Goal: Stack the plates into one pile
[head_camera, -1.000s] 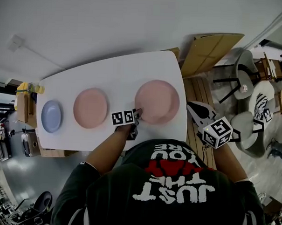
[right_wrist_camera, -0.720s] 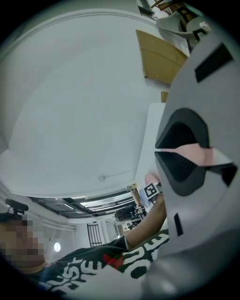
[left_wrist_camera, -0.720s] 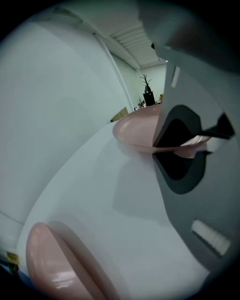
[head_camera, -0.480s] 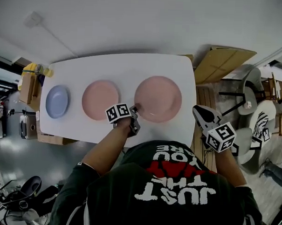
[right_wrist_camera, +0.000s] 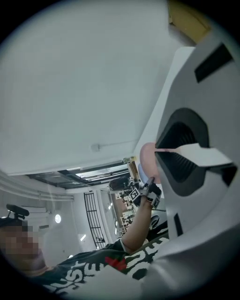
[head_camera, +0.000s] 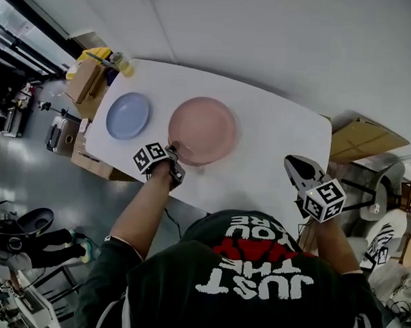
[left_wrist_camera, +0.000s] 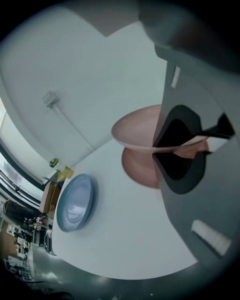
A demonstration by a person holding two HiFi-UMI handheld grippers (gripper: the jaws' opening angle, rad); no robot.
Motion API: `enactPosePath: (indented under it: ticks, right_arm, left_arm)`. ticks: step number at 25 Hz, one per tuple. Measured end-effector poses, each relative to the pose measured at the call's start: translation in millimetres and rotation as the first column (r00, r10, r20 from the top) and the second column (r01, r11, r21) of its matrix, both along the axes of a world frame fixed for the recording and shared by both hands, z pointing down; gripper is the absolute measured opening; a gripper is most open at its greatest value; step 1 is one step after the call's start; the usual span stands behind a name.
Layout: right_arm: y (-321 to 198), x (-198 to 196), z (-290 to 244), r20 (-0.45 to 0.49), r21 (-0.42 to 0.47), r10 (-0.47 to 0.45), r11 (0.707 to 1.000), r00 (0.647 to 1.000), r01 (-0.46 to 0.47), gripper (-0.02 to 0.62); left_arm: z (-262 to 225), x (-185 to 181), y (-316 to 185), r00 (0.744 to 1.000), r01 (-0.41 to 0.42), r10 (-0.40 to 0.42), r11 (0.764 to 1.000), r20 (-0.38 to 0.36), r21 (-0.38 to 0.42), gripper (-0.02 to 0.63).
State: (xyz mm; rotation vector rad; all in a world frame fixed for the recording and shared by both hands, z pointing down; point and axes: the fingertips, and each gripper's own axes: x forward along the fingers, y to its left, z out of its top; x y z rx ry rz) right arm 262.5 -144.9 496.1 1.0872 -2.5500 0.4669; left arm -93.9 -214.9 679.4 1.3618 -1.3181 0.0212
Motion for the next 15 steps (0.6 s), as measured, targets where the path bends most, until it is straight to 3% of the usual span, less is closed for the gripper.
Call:
enactPosePath:
  ticks: [4,8,13,15]
  right_arm:
    - [-8.6,-28.7,3.2,-0.013,-0.013,-0.03,0.999,0.999,0.03,0.008]
    - [-6.8,-33.4,6.8,-0.029,-0.028,-0.014,1.0,0.999,0.013,0.008]
    - [-5.7,-19.1,9.4,-0.032,-0.037,0.024,0.999,0.999,-0.025,0.008]
    - [-2.7,-11.2,8.8,-0.029,-0.035,0.034,0.999,0.999,-0.035,0.008]
  left_arm:
    - [23.9,-31.1,-1.1,1.0,0.024,-0.023,0.998,0.021,-0.05,0.029]
    - [43.7,-34.8,4.3,1.0,0.013,-0.012,0.995,0.007,-0.1,0.031]
    - [46.3,-31.0,-0.9,0.983,-0.107,0.12,0.989,0.137,-0.1,0.035]
    - [43.4,-24.5,-0.9,0.969,-0.163,0.178,0.982,0.17,-0.1,0.095]
